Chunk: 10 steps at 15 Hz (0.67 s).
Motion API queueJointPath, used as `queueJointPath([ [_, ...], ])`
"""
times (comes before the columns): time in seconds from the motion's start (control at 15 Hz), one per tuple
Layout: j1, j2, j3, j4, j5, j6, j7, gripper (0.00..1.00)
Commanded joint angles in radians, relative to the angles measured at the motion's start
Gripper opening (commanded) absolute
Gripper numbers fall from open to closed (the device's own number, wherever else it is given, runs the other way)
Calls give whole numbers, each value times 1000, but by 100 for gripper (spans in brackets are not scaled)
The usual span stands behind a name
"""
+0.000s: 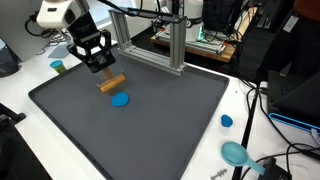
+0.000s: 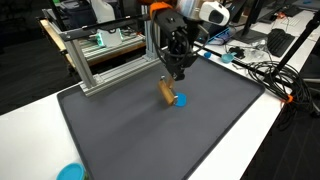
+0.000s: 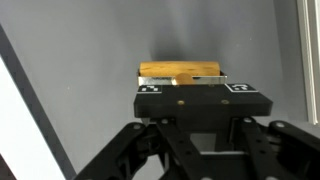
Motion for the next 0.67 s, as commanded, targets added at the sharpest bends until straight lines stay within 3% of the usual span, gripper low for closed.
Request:
queueJointPath([
  [0.0,1,-27,6,-57,53,86,8,22],
  [0.27,25,-19,-1,-121,29,230,57,22],
  [0.4,33,-18,2,-152,22,252,59,22],
  [0.6,46,-12,9,-158,14,196,30,22],
])
